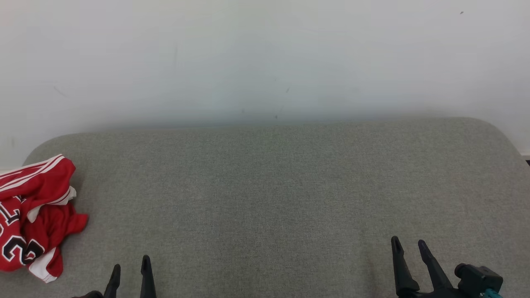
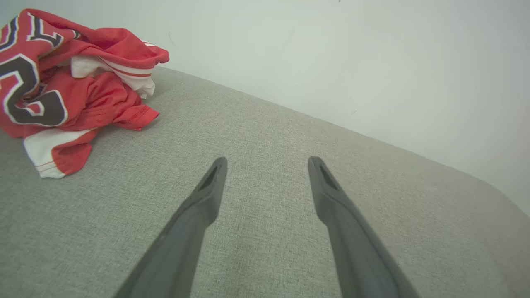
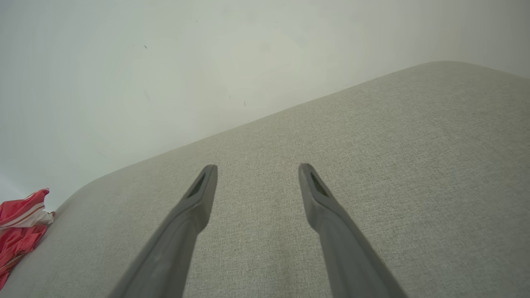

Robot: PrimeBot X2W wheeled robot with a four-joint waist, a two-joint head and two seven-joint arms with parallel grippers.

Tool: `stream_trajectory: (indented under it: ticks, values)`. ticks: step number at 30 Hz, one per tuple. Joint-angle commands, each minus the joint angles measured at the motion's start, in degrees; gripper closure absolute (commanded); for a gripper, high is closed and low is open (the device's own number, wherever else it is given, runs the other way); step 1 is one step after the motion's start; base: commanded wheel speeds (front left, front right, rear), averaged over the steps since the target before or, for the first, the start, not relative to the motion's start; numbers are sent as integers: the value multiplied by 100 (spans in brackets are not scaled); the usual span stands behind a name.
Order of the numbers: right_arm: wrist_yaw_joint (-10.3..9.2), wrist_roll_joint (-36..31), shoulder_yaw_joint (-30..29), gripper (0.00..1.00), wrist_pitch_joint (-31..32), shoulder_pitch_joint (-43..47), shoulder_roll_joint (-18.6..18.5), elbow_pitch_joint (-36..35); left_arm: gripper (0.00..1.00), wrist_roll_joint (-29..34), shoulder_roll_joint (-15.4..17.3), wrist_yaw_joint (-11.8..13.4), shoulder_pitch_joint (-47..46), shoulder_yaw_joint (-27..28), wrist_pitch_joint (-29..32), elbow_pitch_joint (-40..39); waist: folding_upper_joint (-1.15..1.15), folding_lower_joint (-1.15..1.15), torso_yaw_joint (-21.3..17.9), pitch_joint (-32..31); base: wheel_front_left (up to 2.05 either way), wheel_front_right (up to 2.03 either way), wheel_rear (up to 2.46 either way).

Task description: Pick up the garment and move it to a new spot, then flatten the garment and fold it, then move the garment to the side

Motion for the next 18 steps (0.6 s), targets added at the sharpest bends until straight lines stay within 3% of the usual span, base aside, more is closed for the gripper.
stream_trajectory:
  ticks: [1, 18]
  values:
    - [15, -145, 10, 0, -47, 22, -19, -53, 0, 159, 37, 11, -60, 11, -53, -25, 0, 0, 3, -2, 0, 0, 0]
    - [17, -887, 94, 0, -95, 98, -20, 23, 0, 905, 43, -48, 72, -4, -264, 167, 0, 0, 46, -89, 0, 0, 0]
